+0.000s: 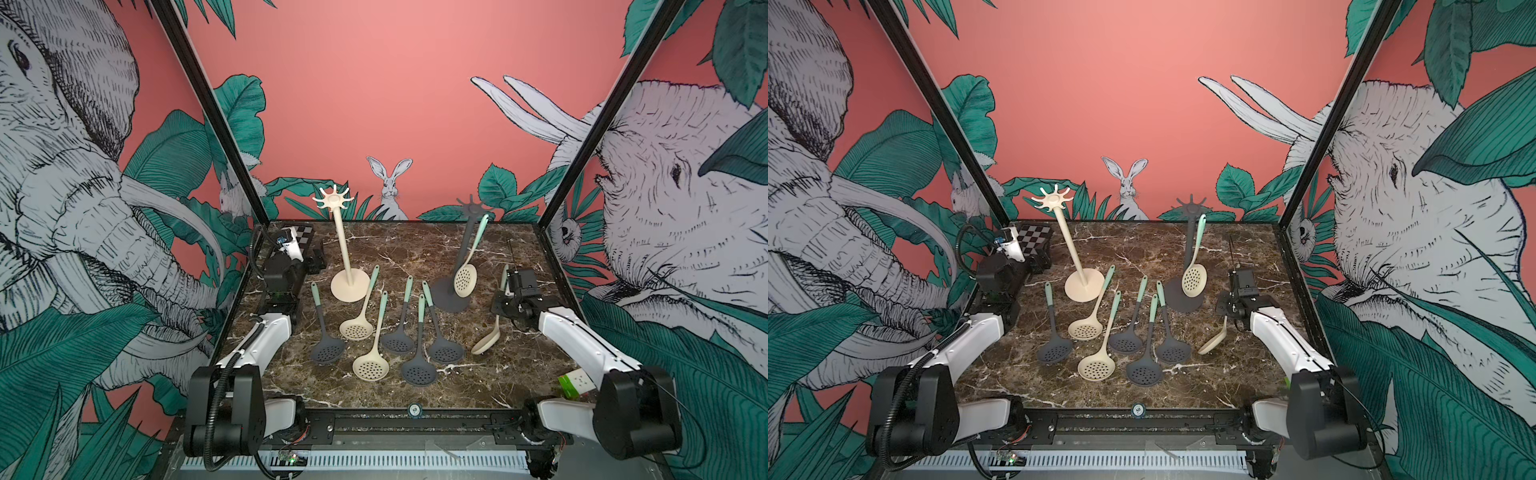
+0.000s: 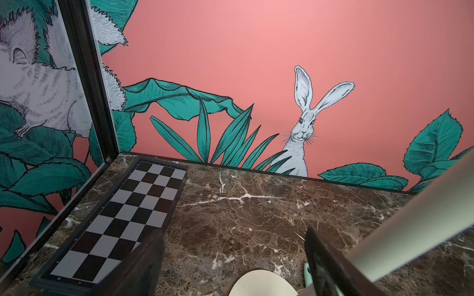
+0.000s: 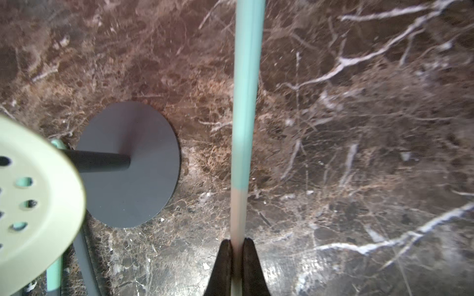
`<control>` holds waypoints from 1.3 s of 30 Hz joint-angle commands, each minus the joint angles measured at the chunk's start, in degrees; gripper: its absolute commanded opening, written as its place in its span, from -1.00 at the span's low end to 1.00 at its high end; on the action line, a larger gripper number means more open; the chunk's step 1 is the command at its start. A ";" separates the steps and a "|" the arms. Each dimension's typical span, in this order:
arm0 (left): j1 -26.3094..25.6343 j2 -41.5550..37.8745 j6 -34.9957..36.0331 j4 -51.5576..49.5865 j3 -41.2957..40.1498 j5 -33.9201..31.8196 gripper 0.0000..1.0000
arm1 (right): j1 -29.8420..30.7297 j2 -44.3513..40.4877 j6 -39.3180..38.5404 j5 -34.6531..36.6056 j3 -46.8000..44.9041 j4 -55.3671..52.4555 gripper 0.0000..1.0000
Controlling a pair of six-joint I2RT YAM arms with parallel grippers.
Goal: Hang the skimmer on the kitchen utensil rack
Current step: Pick up the skimmer from the center of the board, then hang the skimmer on the rack.
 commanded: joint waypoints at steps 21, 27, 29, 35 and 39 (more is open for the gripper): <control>0.46 -1.26 -0.19 0.88 0.22 0.99 0.74 | -2.53 -29.08 -9.61 -19.33 4.75 12.43 -1.00; 0.55 -1.54 -0.34 1.14 0.17 1.05 0.75 | -2.56 -29.13 -8.07 -31.18 9.76 16.53 -1.00; 0.55 -1.56 -0.54 1.31 0.17 1.09 0.75 | -2.51 -28.20 -6.72 -35.24 10.38 18.89 -1.00; 0.55 -1.75 -0.80 1.48 0.13 1.24 0.75 | -1.93 -24.89 -2.16 -46.33 9.99 26.61 -1.00; 0.50 -1.79 -0.80 1.48 0.21 1.20 0.75 | -0.04 -21.79 -0.45 -51.71 9.48 29.69 -1.00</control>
